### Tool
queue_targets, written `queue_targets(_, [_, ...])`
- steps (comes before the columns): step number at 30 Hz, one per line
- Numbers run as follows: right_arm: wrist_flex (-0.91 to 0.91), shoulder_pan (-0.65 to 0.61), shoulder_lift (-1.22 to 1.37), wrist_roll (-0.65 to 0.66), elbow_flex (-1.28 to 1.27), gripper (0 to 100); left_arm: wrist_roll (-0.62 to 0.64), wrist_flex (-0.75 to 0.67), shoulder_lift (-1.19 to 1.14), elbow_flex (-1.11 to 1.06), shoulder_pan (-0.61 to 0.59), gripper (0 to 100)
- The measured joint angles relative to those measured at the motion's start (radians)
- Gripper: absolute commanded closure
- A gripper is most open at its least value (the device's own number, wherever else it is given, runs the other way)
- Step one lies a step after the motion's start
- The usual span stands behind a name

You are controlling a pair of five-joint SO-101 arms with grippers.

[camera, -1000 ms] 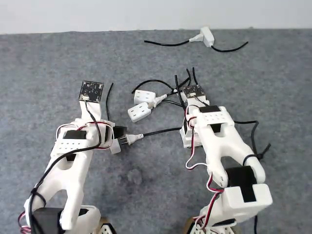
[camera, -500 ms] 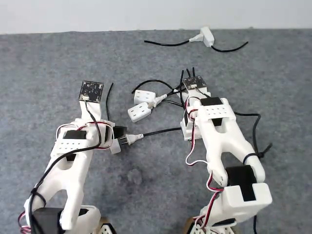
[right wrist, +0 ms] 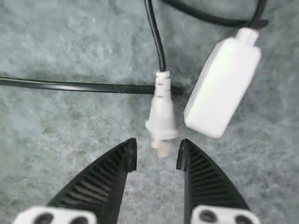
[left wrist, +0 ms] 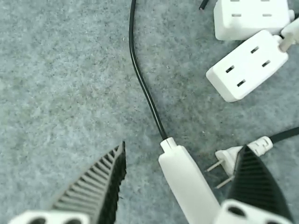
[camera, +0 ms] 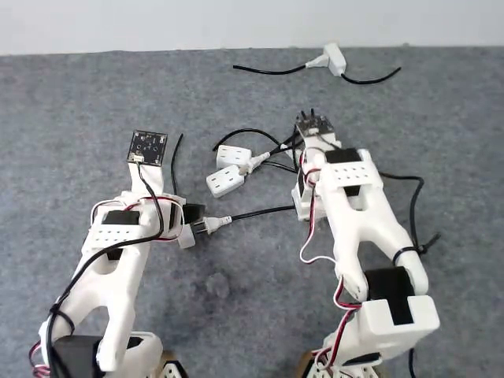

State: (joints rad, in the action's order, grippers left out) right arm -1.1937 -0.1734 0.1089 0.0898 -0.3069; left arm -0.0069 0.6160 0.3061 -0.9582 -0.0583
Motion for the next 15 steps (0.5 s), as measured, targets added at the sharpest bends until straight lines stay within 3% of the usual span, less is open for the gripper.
queue_targets(15, [0.029,-0.034,0.157,0.002,0.068,78.9,0.0,0.0,0.0,0.0,0.0,65])
